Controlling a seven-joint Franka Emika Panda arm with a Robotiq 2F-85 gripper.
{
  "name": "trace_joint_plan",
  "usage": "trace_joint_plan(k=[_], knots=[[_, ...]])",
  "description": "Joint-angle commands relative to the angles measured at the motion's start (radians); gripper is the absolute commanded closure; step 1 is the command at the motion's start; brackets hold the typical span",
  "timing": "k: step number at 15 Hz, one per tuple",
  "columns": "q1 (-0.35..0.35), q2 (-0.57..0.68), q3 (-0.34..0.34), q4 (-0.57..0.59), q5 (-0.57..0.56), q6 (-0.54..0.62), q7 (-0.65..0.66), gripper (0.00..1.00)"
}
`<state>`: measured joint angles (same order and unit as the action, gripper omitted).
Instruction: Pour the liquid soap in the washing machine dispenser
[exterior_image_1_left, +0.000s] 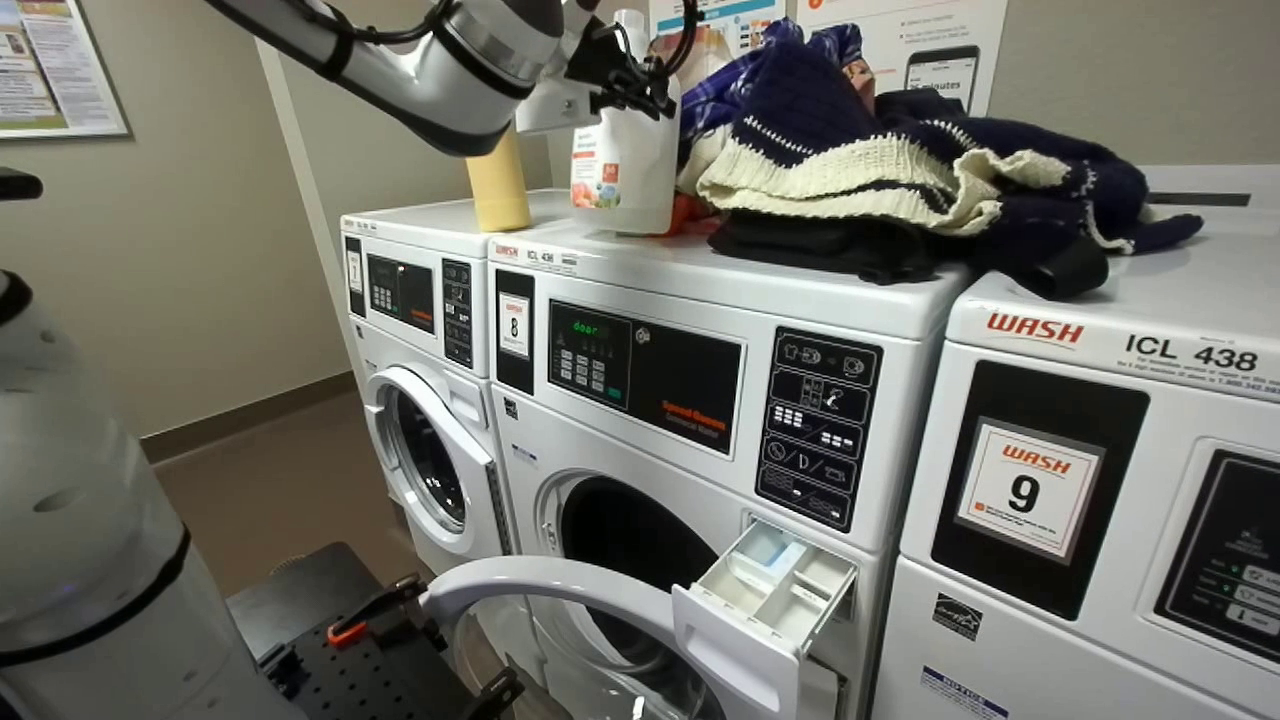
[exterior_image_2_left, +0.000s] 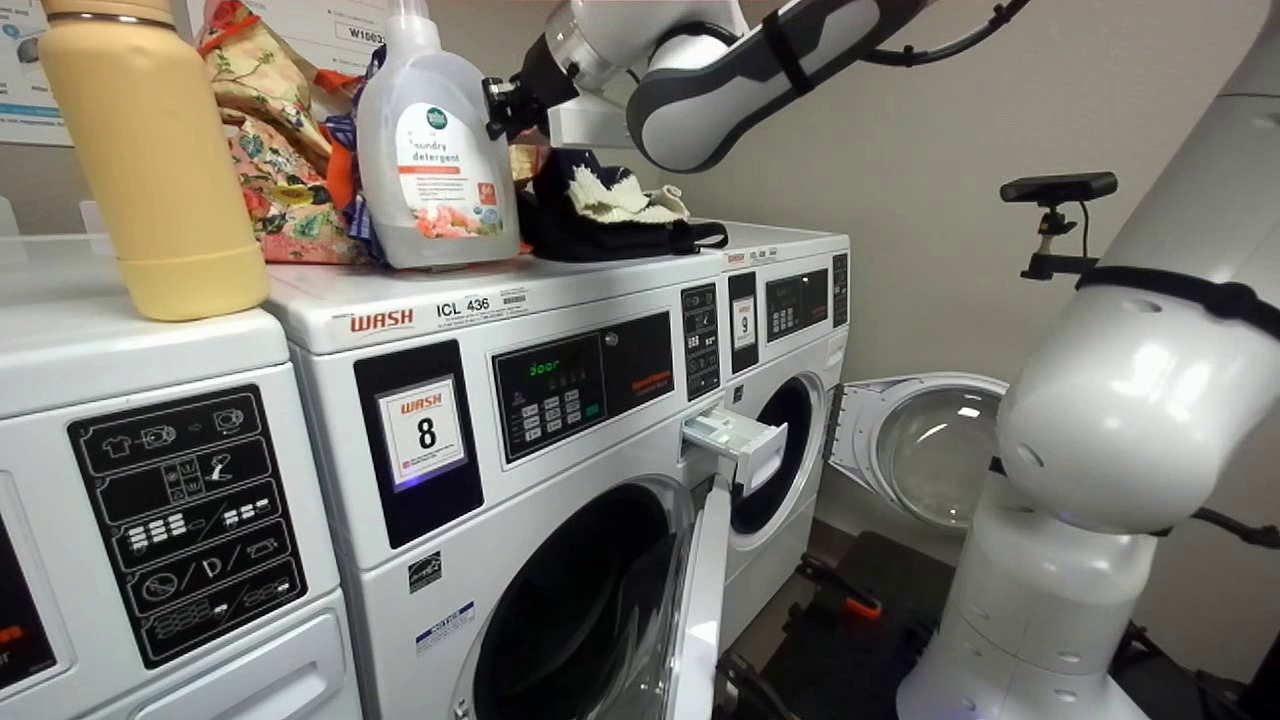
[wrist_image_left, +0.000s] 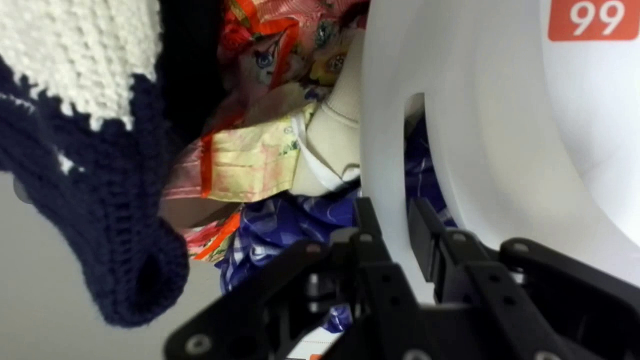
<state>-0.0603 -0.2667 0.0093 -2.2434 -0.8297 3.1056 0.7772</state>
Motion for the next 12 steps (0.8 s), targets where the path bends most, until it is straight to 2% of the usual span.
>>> trace_joint_plan(k=[1,2,3,4,6,12], knots=[[-0.124,-0.047,0.051,-0.032,-0.105,0.119,0.142,0.94],[-0.168,-0.056,0.072,-0.034,-0.135,0.141,0.178,0.94],[-0.212,-0.068,0.093,-0.038,-0.161,0.168,0.206,0.83],[-0.245,-0.076,0.113,-0.043,-0.176,0.184,0.217,0.53],[-0.305,-0.09,0.154,-0.051,-0.177,0.215,0.23,0.53],[-0.456,-0.131,0.285,-0.061,-0.134,0.263,0.221,0.08]])
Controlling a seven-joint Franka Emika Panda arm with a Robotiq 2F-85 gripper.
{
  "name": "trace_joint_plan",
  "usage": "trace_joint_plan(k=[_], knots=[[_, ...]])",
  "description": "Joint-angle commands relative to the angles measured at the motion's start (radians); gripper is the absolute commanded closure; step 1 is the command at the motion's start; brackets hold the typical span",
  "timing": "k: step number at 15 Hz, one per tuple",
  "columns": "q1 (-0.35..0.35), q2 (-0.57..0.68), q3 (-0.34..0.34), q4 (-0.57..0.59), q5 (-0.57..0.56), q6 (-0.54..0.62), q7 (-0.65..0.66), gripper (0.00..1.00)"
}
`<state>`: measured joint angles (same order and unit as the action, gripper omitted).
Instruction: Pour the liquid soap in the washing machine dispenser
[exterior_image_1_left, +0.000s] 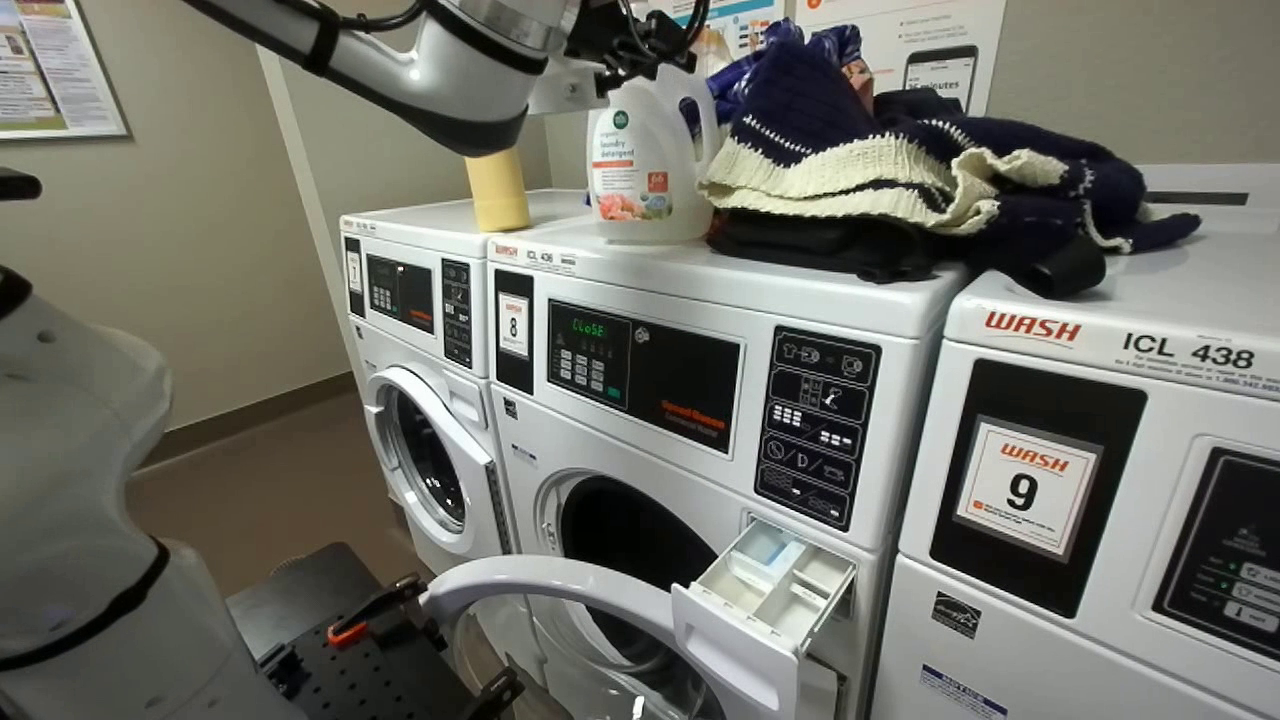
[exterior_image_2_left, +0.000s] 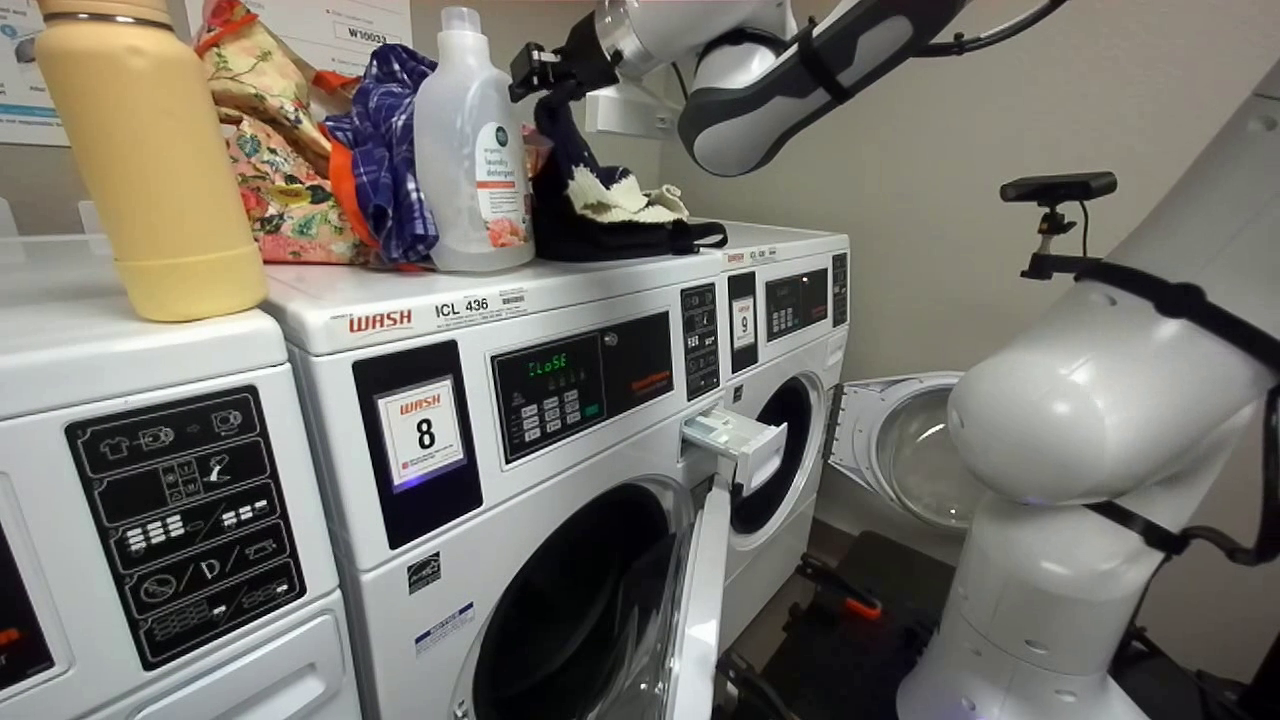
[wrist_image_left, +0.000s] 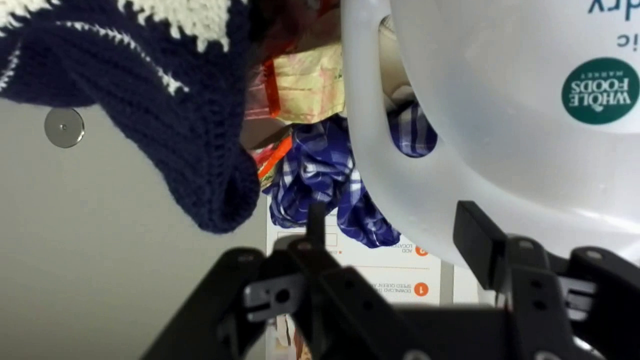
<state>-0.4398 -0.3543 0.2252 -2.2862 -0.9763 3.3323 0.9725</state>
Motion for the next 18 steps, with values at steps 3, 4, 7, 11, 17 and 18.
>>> trace_joint_plan(k=[3,4,7,11,17,18], knots=[[-0.124,-0.063,0.121,-0.026,0.029,0.034,0.024,0.0],[-0.122,-0.068,0.128,-0.027,0.033,0.019,0.021,0.0],[-0.112,-0.079,0.129,-0.033,0.029,-0.008,0.014,0.0],[-0.064,-0.094,0.095,-0.04,0.021,-0.044,0.003,0.0],[0.086,-0.15,-0.008,-0.041,0.041,-0.192,-0.047,0.0],[0.121,-0.16,-0.031,-0.041,0.051,-0.223,-0.062,0.0]])
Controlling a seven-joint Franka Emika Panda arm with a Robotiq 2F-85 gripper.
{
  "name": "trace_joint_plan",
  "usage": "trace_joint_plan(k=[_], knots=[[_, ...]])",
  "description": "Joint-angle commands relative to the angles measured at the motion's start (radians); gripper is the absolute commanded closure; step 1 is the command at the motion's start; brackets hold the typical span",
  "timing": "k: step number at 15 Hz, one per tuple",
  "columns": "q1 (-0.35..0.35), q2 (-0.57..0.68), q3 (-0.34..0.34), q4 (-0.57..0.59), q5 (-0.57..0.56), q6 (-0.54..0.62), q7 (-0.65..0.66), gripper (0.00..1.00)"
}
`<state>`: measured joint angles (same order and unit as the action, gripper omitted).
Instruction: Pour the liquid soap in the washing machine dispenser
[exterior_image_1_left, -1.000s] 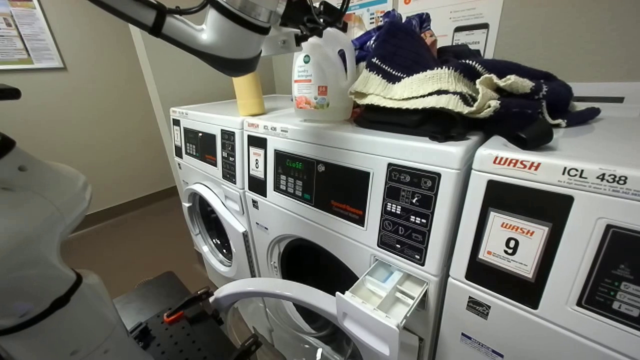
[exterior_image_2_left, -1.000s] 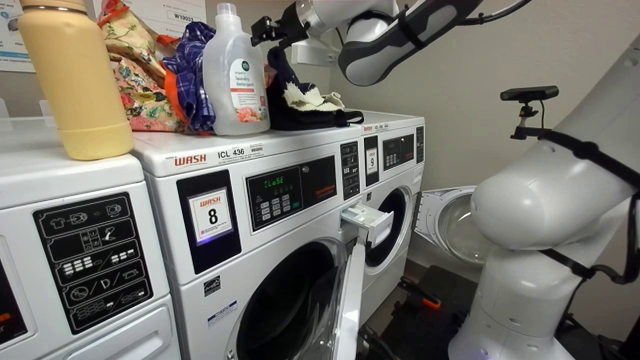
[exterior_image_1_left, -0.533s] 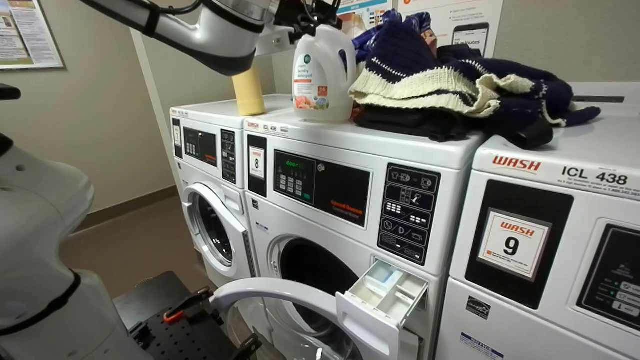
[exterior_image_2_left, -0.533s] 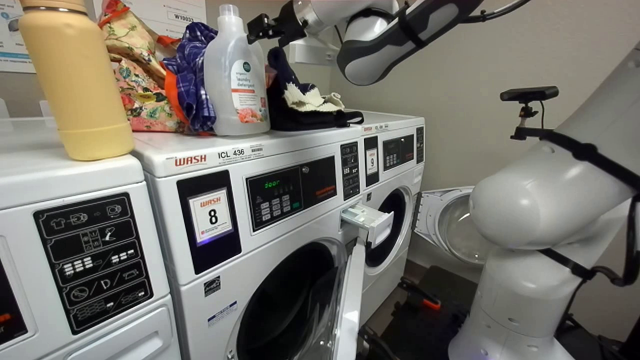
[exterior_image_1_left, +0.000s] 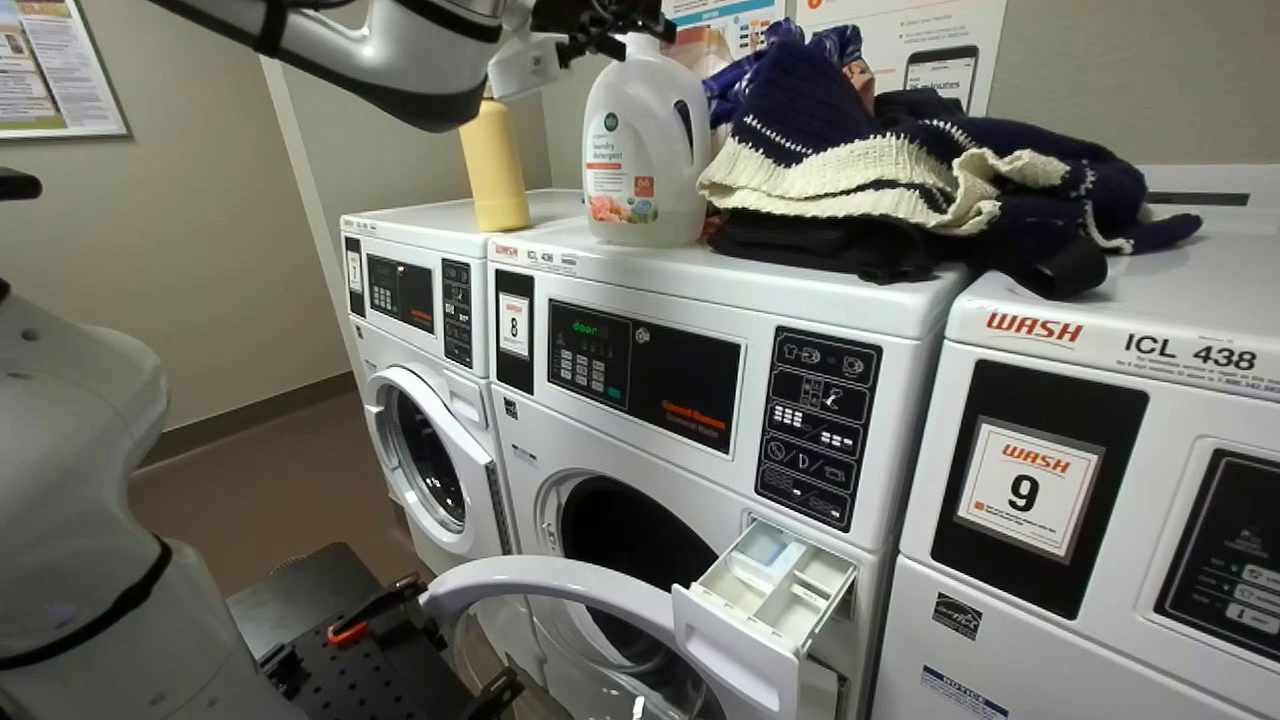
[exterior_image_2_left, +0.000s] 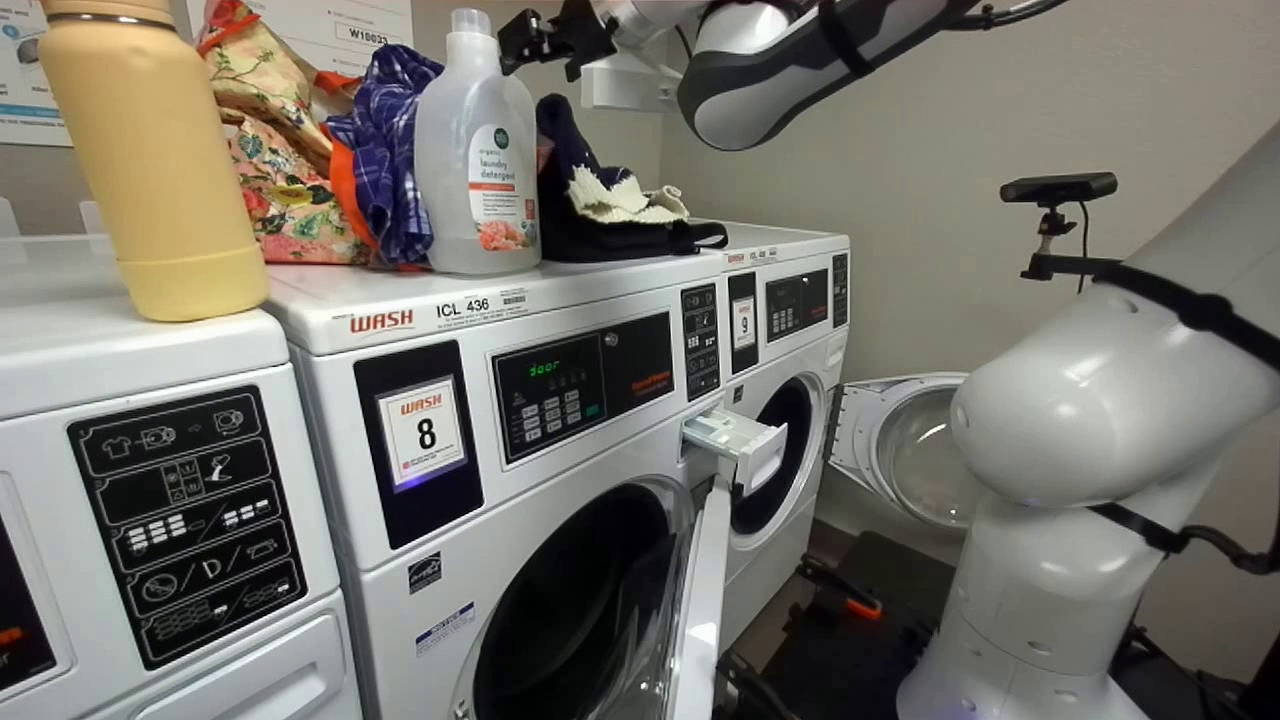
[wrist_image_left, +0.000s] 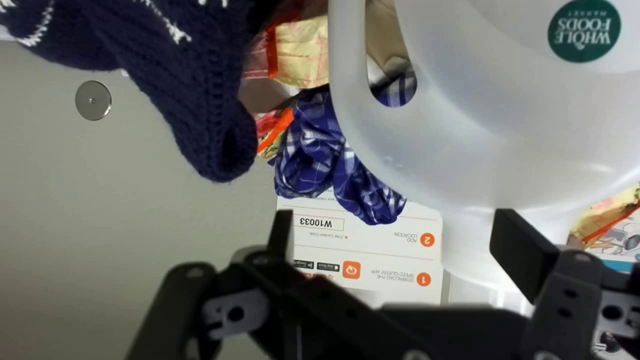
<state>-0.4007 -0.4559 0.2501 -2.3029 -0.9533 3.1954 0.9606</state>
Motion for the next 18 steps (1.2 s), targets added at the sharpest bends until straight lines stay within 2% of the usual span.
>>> trace_joint_plan(k=[1,5,8,13,18], knots=[[0.123,-0.067,-0.085,-0.026,0.041,-0.114,-0.076,0.0],[0.259,-0.111,-0.182,-0.024,0.122,-0.221,-0.193,0.0],[0.319,-0.143,-0.223,-0.016,0.162,-0.288,-0.255,0.0],[0.369,-0.181,-0.262,-0.011,0.178,-0.339,-0.3,0.0],[0.378,-0.192,-0.262,-0.011,0.168,-0.354,-0.294,0.0]])
